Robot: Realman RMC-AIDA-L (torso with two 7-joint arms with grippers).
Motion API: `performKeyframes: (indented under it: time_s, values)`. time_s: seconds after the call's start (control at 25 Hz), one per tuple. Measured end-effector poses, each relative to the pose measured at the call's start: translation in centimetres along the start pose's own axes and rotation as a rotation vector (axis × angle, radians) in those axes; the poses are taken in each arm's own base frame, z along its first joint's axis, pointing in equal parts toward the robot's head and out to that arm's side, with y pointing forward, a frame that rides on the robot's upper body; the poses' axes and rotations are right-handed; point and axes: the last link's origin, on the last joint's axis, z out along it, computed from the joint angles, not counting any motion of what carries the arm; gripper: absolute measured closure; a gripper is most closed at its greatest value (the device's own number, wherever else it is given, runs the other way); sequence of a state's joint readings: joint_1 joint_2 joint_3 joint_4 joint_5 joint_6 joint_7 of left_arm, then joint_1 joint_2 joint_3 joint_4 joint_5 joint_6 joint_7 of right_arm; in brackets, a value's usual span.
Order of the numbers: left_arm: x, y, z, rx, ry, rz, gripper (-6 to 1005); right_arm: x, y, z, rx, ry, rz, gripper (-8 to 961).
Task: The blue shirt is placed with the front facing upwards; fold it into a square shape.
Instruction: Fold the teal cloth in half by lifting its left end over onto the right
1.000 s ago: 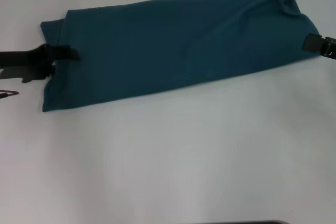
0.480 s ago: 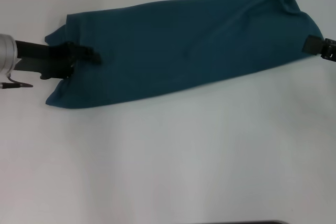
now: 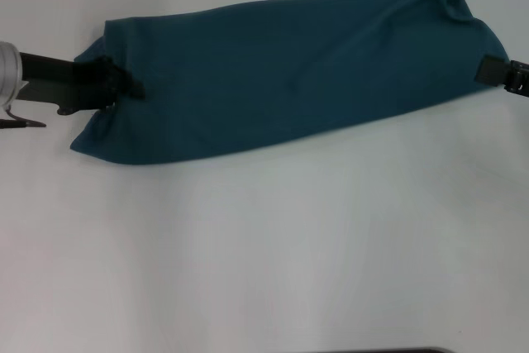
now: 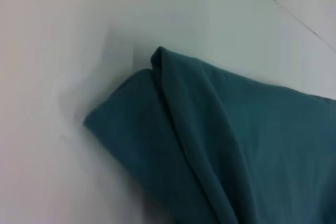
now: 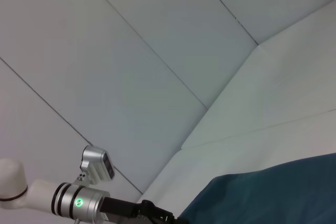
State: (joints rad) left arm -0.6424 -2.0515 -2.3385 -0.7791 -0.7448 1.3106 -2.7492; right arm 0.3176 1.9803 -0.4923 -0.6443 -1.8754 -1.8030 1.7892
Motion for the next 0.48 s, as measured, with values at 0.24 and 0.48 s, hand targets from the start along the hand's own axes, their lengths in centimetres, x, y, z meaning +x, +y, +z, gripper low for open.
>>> performKeyframes:
  time_s: [0.24,0.48]
  values:
    - [0.13,0.25,0.03,-0.001,-0.002,0.012,741,-0.03,0.01,0.11,-0.003,-0.001,0.005,34]
    - [0.26,0.18,-0.25,0.016,-0.018,0.044,865,-0.10,0.01,0.35,-0.010,-0.001,0.007,34]
